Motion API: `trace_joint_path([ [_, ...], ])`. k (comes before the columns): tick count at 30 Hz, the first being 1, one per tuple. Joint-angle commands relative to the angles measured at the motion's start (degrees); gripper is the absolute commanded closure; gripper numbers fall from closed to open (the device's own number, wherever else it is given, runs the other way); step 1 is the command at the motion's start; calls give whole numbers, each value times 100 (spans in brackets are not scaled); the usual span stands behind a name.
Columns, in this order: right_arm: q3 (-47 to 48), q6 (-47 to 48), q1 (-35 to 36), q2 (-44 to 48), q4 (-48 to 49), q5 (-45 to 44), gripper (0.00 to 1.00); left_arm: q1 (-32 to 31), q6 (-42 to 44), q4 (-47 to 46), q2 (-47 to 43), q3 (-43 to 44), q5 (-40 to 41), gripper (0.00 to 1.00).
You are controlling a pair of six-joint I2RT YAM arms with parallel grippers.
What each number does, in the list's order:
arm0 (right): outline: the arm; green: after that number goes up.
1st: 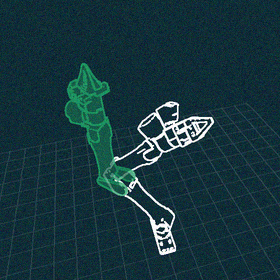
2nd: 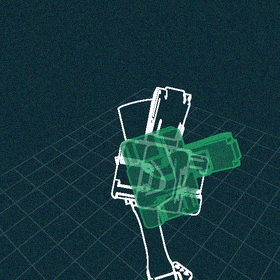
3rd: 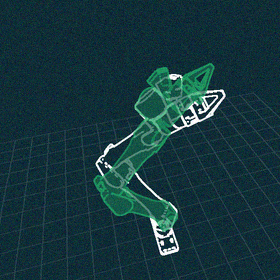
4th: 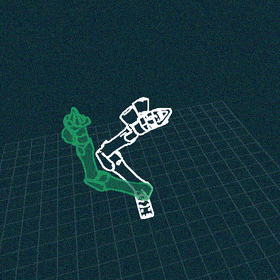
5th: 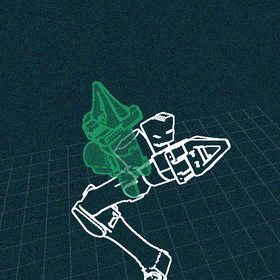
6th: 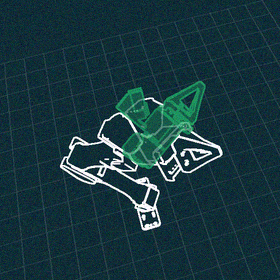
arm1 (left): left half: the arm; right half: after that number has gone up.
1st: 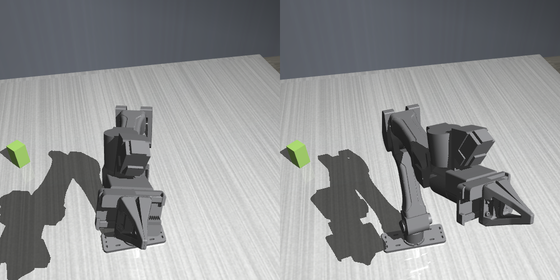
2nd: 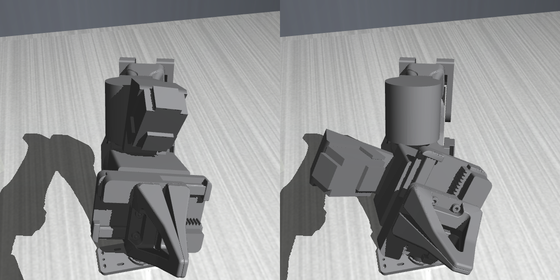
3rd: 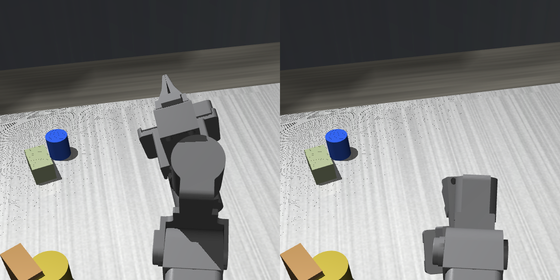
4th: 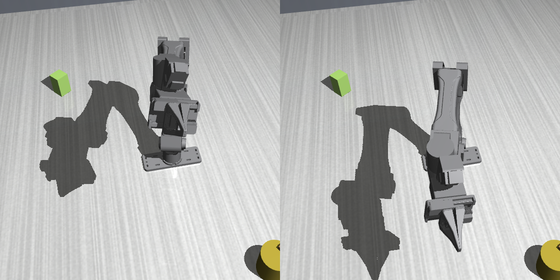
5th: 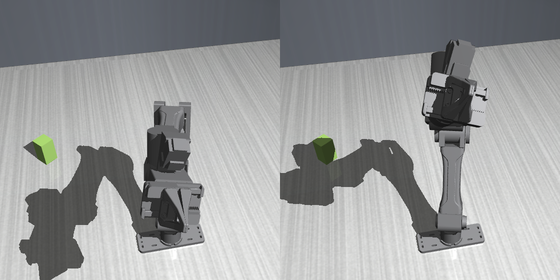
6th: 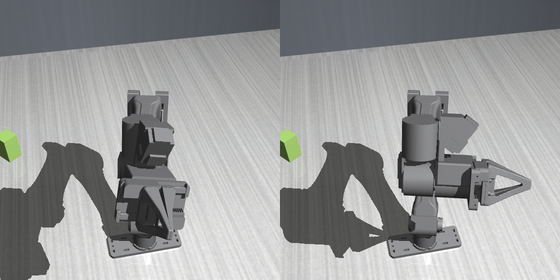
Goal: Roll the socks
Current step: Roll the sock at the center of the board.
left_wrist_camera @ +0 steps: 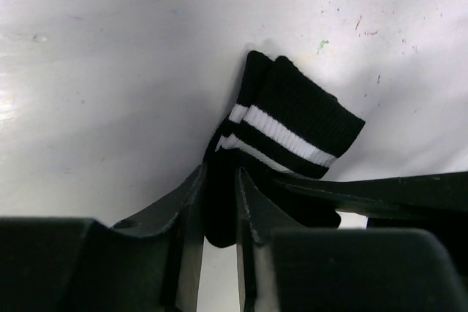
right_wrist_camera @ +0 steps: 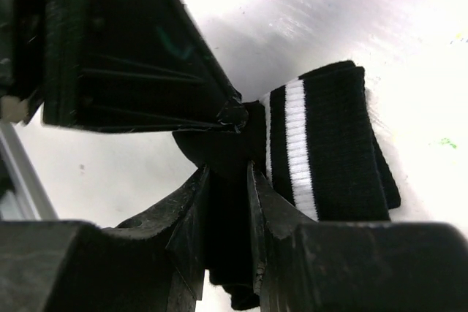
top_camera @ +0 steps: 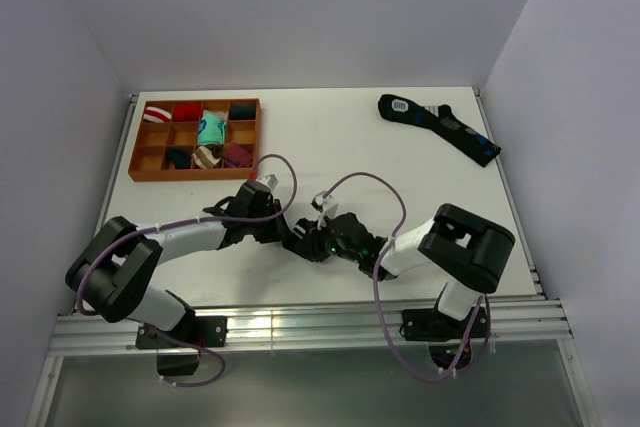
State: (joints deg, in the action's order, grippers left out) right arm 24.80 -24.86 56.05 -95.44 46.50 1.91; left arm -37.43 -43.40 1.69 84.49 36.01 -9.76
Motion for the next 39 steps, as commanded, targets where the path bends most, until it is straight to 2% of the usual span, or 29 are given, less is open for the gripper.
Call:
trace_joint_path([
  [1,77,-536,-138,-230,-1756,213,78,43,-230,-37,-204,-138,150,73],
  [2,113,-650,-138,-221,-1819,239,78,43,-248,-72,-231,-147,167,69],
  [7,210,-1073,-208,-387,-2031,510,78,69,-345,-117,-581,-261,413,66],
  [13,262,-1363,-578,-695,-1995,1083,78,122,-468,-801,-1144,-673,562,62],
  [22,140,-1557,-885,-792,-1987,1681,80,139,-512,-1697,-1531,-1279,607,60],
  [28,-150,-1706,-1044,-713,-1952,1707,87,131,-573,-2348,-1348,-1605,537,60],
  [39,-405,-2163,-1211,-1117,-1338,2313,87,-133,-380,-3341,-1260,-1948,554,59],
])
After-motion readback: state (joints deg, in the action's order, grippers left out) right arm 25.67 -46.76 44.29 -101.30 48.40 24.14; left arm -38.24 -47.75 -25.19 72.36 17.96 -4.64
